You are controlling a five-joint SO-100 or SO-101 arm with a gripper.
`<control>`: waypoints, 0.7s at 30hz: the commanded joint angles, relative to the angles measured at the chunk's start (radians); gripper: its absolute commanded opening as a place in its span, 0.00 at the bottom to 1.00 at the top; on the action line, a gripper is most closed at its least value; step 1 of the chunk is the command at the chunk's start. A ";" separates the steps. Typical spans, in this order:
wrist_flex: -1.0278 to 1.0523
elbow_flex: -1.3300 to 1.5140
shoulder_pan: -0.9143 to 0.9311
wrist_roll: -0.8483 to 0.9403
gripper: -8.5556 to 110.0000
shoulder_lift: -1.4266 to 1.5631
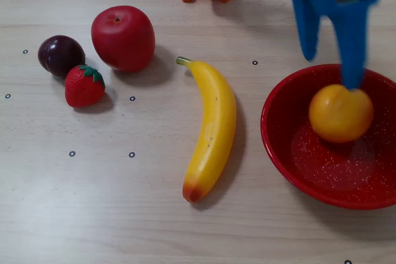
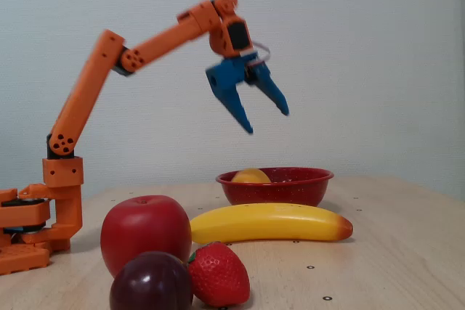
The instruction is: Put the peach in the red bowl.
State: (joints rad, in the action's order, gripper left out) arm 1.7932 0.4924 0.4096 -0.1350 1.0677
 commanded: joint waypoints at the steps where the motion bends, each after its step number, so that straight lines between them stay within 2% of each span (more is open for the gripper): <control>1: 0.063 0.026 -0.060 -0.025 0.28 0.218; 6: -0.014 0.239 -0.143 -0.031 0.17 0.439; 14: -0.235 0.732 -0.299 -0.034 0.07 0.828; 21: -0.382 1.281 -0.383 -0.064 0.07 1.239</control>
State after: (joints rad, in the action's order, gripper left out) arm 1.4650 1.6920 0.0445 -0.1488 2.1767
